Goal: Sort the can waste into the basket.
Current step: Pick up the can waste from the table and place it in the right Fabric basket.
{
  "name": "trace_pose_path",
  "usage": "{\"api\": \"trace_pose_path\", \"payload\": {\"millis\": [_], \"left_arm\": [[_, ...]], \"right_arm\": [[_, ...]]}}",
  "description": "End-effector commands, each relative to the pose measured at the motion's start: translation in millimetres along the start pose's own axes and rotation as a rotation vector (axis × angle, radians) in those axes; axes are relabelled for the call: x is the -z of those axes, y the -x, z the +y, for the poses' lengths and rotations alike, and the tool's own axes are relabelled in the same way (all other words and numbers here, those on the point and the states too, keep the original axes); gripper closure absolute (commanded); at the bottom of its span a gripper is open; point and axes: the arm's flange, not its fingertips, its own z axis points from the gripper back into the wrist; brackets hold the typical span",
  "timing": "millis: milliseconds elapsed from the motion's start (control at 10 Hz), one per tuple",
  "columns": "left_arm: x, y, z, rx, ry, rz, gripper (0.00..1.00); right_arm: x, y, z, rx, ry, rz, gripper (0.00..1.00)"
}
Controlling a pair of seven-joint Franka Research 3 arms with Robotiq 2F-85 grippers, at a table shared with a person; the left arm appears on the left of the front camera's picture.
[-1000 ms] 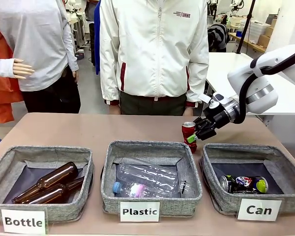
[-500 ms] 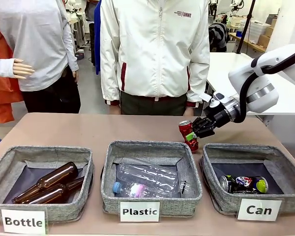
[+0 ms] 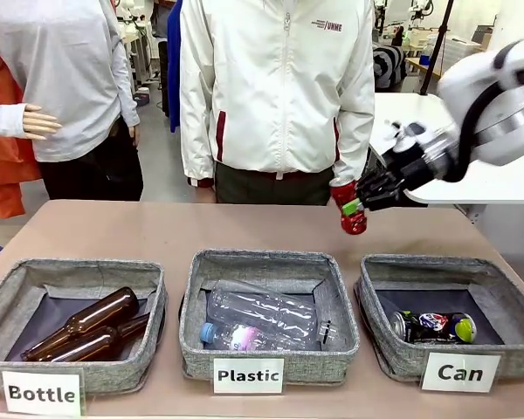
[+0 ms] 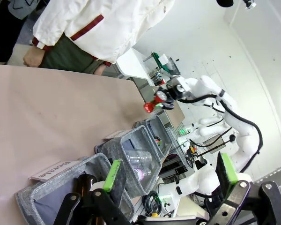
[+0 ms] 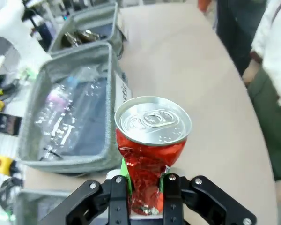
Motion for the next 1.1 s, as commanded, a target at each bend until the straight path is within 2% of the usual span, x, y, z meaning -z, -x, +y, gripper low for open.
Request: {"api": "trace_pose_path", "payload": {"millis": [0,100,300,400,500,700,1000], "left_arm": [[0.3,1.7,-3.3,-0.007,-0.009,0.002,0.0],[0.3,1.7,-3.3,-0.007,-0.009,0.002,0.0],[0.3,1.7,-3.3,-0.007,-0.009,0.002,0.0],[0.3,1.7,-3.3,-0.007,-0.009,0.002,0.0],[0.3,1.7,-3.3,-0.007,-0.009,0.002,0.0],[0.3,1.7,-3.3,-0.007,-0.009,0.002,0.0],[0.3,1.7,-3.3,-0.007,-0.009,0.002,0.0]], "right_arm": [[-14.3,-13.2,62.9,-0.03,0.025,0.138,1.0],[-21.9,-14.8,88.6,-0.037,0.02,0.271,1.0],[-34.6,-6.3,123.7,-0.034,0.029,0.607,1.0],[-42.0,0.6,133.5,0.0,0.014,0.741,1.0],[-45.5,6.7,137.3,0.055,0.017,0.834,1.0],[-44.8,12.7,137.3,0.123,0.012,0.924,1.0],[-41.0,13.3,131.3,0.112,-0.023,0.972,1.0]]}}
